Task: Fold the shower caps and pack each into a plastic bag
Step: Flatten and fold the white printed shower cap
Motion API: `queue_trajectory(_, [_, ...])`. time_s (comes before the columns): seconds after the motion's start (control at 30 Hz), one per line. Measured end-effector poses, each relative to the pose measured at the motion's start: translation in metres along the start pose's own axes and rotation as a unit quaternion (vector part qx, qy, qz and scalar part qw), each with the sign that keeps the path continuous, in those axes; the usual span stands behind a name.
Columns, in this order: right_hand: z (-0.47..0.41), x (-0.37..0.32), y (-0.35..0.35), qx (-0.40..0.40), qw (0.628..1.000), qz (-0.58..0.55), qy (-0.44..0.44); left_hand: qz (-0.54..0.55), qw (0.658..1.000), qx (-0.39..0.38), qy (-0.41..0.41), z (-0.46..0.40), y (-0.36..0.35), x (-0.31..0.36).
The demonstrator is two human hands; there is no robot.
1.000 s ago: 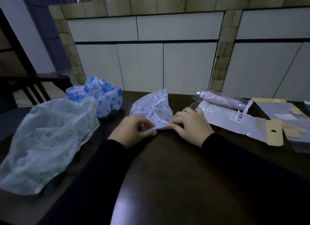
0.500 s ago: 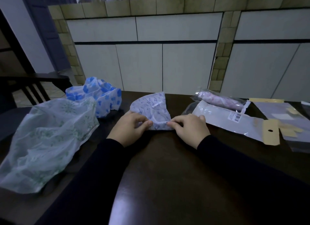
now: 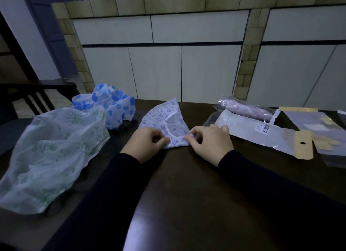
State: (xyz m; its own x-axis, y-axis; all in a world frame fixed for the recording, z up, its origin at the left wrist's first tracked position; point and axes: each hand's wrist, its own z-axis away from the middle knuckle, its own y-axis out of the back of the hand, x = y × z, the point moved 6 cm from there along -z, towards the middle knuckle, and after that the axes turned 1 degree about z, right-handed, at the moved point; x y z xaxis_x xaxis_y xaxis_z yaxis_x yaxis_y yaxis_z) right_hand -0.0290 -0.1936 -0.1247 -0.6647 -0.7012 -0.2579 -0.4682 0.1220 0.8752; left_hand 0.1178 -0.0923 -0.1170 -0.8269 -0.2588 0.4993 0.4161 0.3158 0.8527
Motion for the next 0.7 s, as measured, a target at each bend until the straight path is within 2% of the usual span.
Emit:
queue_trajectory(0.13, [0.000, -0.004, 0.003, 0.001, 0.999, 0.023, 0.022, -0.024, 0.999, 0.040, -0.026, 0.000, 0.002, 0.004])
queue_trajectory(0.27, [0.002, -0.011, 0.011, 0.049, 0.995, 0.024, 0.086, -0.031, 0.997, 0.050, -0.045, 0.002, 0.003, 0.008])
queue_trajectory(0.33, [0.001, -0.013, 0.010, 0.030, 0.994, 0.010, 0.104, -0.008, 0.999, 0.037, -0.034, 0.002, 0.003, 0.004])
queue_trajectory(0.47, [-0.003, -0.007, 0.003, -0.038, 0.996, 0.007, 0.076, 0.036, 0.999, 0.014, -0.007, 0.005, 0.002, -0.005])
queue_trajectory(0.7, [-0.001, -0.005, 0.002, -0.085, 0.989, 0.016, 0.116, 0.035, 0.999, 0.004, -0.004, 0.005, 0.003, -0.010])
